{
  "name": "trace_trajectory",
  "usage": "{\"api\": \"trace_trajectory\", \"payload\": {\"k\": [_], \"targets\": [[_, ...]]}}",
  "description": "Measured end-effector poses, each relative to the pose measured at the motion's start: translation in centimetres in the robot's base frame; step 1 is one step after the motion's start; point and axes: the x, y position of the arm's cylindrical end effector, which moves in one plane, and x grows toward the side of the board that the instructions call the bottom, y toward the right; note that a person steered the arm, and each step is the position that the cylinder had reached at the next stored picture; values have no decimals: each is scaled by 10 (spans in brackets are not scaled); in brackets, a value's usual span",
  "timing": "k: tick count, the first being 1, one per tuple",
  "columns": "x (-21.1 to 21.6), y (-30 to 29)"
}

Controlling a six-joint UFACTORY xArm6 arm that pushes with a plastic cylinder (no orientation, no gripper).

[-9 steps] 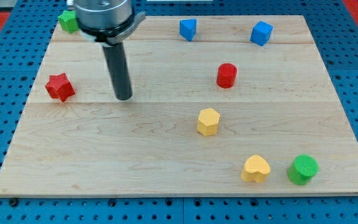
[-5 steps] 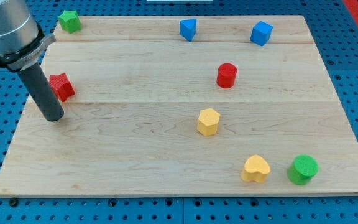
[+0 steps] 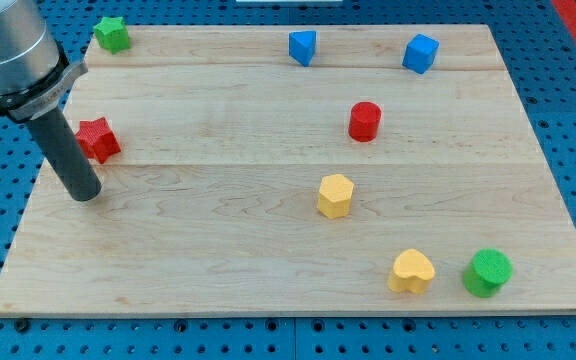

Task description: Slide the red star towards the blue triangle

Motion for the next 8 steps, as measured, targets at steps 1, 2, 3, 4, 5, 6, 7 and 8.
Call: {"api": "trace_trajectory", "payload": {"k": [1,2,3,4,5,6,7,8], "targets": [[-1,-19],[-25,-23],[-41,-20],[-64,-9],[-80,-19],[-90,-38],[-94,-36],[-104,62]]}}
